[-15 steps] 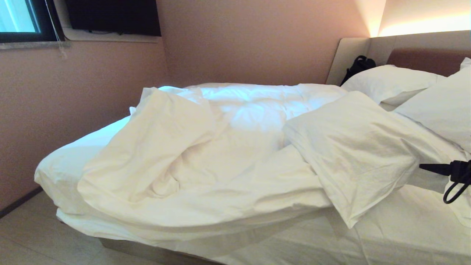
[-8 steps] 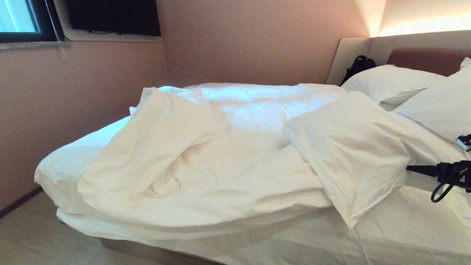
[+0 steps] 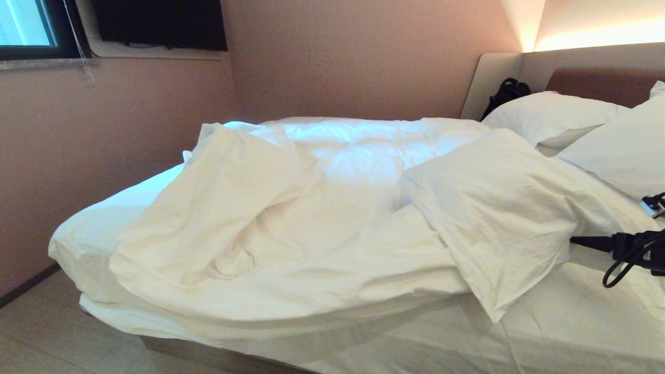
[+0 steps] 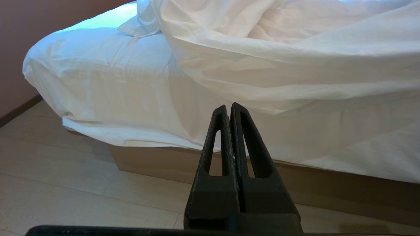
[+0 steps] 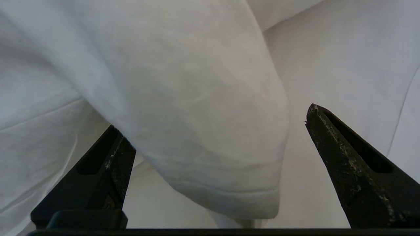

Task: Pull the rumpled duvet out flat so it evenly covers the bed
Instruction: Flatten the corners of the folded blanket

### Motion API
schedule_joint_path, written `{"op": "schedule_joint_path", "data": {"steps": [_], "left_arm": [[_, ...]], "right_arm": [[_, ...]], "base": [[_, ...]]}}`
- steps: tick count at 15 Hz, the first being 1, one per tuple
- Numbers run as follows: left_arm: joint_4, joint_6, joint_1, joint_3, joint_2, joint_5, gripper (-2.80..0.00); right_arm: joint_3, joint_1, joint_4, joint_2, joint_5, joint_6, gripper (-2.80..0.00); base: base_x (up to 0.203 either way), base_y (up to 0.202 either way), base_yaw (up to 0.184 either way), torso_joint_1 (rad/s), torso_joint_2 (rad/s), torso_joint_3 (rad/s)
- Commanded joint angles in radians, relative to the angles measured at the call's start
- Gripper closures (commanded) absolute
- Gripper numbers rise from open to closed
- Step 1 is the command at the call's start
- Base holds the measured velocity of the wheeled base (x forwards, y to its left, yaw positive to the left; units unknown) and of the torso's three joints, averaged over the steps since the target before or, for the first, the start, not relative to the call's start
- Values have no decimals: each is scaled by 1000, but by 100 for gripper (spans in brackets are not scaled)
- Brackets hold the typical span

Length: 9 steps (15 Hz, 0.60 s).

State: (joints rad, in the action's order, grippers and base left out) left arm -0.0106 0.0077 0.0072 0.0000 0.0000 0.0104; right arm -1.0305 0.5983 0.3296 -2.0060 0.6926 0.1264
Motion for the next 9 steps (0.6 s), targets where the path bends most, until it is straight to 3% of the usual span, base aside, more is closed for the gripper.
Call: {"op": "schedule_joint_path", "data": {"steps": [1,9], "left_arm": [[0,0,0,0,0,0,0],[0,0,0,0,0,0,0]], "right_arm": [[13,0,2,9,10,-1,0],[54,0,2,134,57,-53,0]], "base": [[0,0,0,0,0,0],[0,0,0,0,0,0]]}}
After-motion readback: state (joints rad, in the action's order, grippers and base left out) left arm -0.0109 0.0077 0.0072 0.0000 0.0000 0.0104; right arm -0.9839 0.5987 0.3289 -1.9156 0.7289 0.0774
